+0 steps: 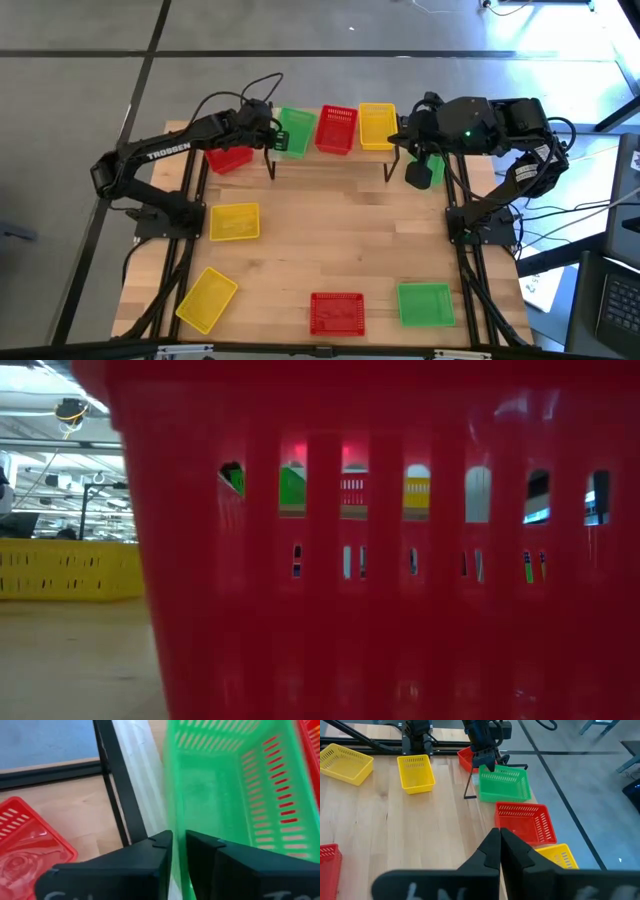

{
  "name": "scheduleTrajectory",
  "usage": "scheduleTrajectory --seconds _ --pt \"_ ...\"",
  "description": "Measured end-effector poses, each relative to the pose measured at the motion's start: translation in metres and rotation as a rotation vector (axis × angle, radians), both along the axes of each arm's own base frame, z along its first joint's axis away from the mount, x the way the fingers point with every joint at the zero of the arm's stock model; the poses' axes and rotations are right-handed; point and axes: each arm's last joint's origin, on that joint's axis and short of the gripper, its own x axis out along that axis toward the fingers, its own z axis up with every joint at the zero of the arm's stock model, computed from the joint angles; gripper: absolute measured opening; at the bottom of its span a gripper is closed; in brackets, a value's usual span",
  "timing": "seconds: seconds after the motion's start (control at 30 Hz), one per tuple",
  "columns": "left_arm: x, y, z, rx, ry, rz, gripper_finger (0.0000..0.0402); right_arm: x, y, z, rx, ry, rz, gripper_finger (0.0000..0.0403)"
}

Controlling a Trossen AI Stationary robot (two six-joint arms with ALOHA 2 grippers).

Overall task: Stack baskets on shelf by color
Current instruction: Put the middle green bin on the shelf, then stack the top green bin on top of the green bin on the shelf

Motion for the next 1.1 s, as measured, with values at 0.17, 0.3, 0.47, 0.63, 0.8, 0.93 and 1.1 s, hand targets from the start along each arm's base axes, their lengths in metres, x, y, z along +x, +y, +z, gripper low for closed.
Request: scheduleTrajectory --seconds 0.17,0.3,0.47,0.63,0.8,0.93,1.1 --pt "0.000 0.001 0.000 0.020 0.009 0.021 0.0060 0.000 0.000 0.000 0.000 0.000 0.000 0.0000" --pt "-0.001 0.000 0.004 0.034 -0.012 0.019 0.0063 -0.002 0.000 0.000 -0.001 0.003 0.000 0.0000" --pt "-0.006 -0.007 0.023 0.166 -0.041 -0.080 0.0060 -0.008 -0.001 0.002 0.002 -0.001 -0.004 0.0000" --pt "-0.007 -0.022 0.041 0.301 -0.062 -0.204 0.0060 -0.016 -0.001 0.001 0.006 0.037 0.006 0.0000" --pt "-0.013 -0.049 0.057 0.424 -0.032 -0.378 0.0060 -0.018 0.003 -0.002 0.039 0.081 0.094 0.0000" --pt "-0.019 -0.078 0.068 0.490 -0.044 -0.560 0.0060 -0.018 0.012 -0.003 0.076 0.095 0.228 0.0000" --pt "-0.030 -0.113 0.074 0.489 -0.080 -0.703 0.0060 -0.020 0.030 -0.003 0.154 0.102 0.394 0.0000"
